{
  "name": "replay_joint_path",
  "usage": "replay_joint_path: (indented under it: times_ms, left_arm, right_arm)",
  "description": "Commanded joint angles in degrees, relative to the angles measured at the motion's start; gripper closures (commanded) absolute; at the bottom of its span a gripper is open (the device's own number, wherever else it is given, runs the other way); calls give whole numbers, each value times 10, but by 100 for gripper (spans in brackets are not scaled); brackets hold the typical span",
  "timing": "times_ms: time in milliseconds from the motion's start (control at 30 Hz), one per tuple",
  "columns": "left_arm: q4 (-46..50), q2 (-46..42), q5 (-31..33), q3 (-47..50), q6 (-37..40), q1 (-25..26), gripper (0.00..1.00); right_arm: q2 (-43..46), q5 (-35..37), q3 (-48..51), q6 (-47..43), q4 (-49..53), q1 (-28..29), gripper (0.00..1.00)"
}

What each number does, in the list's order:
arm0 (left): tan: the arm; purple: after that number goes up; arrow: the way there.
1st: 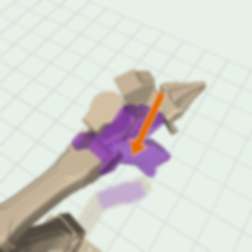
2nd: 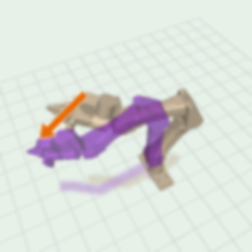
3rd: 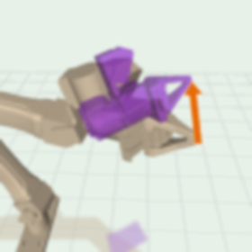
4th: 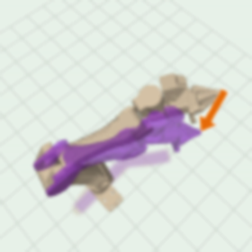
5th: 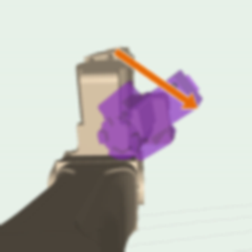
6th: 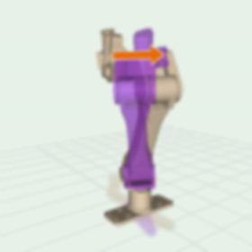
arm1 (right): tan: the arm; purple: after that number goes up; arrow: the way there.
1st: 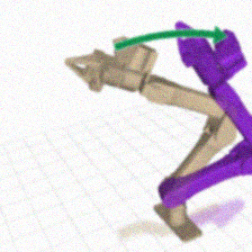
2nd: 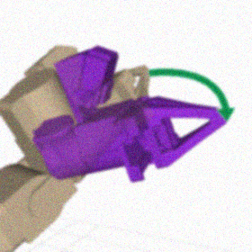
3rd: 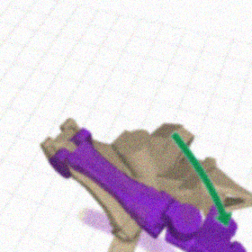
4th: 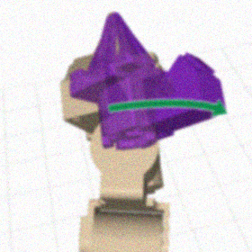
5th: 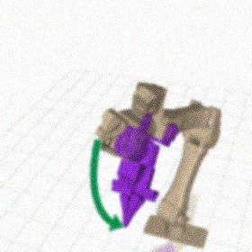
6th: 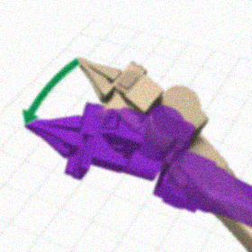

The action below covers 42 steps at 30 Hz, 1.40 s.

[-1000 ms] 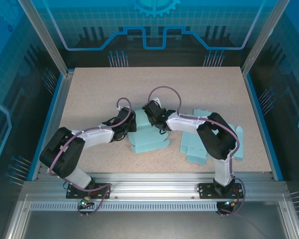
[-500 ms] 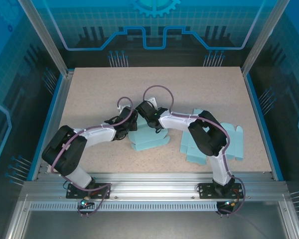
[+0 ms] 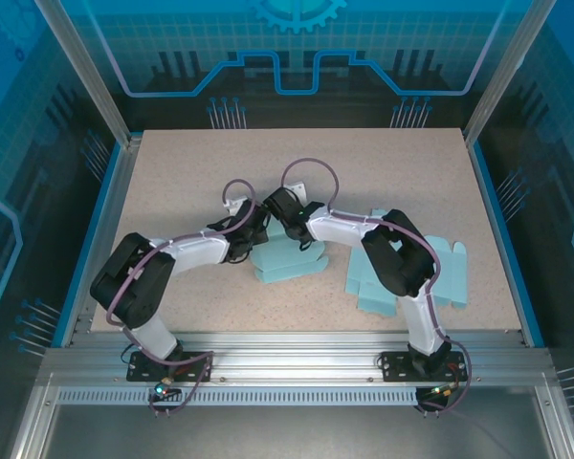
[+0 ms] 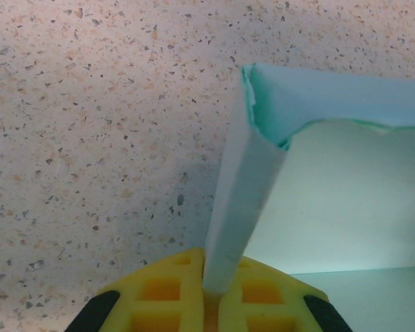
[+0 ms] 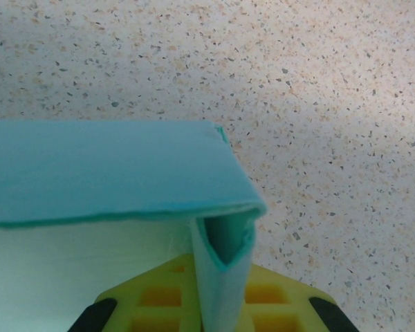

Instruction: Fold the paper box

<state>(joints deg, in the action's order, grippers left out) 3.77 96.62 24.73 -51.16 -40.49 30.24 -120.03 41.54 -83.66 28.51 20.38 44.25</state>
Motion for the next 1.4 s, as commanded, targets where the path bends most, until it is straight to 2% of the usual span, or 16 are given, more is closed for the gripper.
replay_joint_path:
  times_ms: [0,67,100,167,233,300,600,800,967,1067,1200,1367]
  left_arm:
    - [96,46,142,-41,-59,-6,100]
    - [94,53,129,-45,-55,-6,98]
    - [89,53,117,-45,-51,-6,93]
    - [74,45,92,-38,-37,-6,79]
    - [60,27,63,-32,-19,-6,59]
    - [57,6,31,-27,-4,-6,48]
    - [53,-95,-44,9,19,-6,25]
    - [54,-162,-61,37,23,-12,20]
    - [49,-212,-90,73,18,-49,17]
    - [47,-235,-112,95,17,-83,16]
    - [40,-251,-137,118,19,-114,16]
    - [24,-242,-162,132,28,-125,20]
  right_arm:
    - [-23,96,31,-12,114,35,89]
    - [-21,86,31,-13,111,37,89]
    - [-21,81,31,-16,110,38,89]
    - [-20,71,28,-22,111,37,89]
    - [-20,61,22,-30,114,38,88]
    - [-23,49,13,-42,121,37,88]
    - [-34,-17,-34,-109,180,37,89]
    - [-33,-95,-54,-175,231,37,91]
    - [-38,-162,-74,-217,290,37,88]
    - [-45,-178,-86,-235,315,37,75]
    - [-58,-172,-110,-243,328,35,64]
    - [-79,-168,-161,-255,342,33,57]
